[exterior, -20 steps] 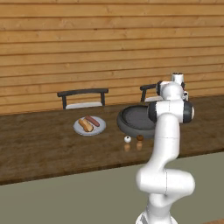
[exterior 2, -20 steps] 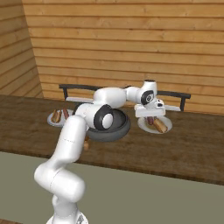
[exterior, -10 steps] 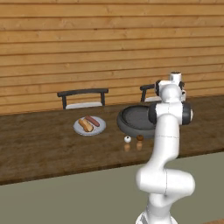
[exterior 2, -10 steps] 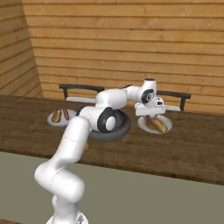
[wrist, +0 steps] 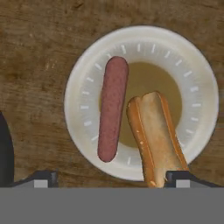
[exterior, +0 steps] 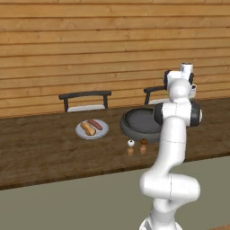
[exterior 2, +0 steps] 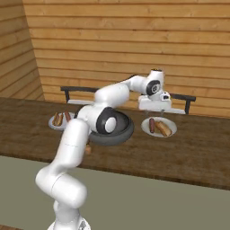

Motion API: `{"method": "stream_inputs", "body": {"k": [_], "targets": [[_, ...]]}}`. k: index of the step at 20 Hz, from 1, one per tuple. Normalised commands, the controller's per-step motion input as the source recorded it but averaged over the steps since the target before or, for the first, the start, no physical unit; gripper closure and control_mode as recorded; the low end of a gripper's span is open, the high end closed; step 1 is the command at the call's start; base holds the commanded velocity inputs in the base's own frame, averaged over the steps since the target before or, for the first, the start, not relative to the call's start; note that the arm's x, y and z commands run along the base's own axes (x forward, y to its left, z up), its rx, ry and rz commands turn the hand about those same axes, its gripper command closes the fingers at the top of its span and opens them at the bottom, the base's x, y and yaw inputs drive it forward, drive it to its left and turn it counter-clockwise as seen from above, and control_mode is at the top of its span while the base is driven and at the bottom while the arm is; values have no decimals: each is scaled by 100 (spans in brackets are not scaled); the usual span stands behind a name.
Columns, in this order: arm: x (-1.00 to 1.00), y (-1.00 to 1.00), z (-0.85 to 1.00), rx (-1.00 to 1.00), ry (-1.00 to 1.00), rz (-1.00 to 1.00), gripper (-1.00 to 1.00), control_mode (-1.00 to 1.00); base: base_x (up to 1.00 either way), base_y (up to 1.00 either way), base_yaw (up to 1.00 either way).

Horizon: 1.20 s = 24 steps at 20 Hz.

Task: Place one bun and one sausage from the bowl on each plate.

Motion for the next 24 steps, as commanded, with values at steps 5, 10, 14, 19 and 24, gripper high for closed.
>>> {"method": "stream_inputs", "body": {"k": [5, 10, 14, 19, 24], "targets": [[-100, 65, 56, 0, -29, 0, -100, -100, 0, 0, 0], [-100, 72, 54, -1, -1, 0, -100, -100, 0, 0, 0], [-100, 80, 59, -11, 0, 0, -100, -100, 0, 0, 0], [-92, 47, 7, 0, -7, 1, -100, -100, 0, 0, 0], [-80, 68, 24, -1, -6, -1, -100, -100, 0, 0, 0]]}}
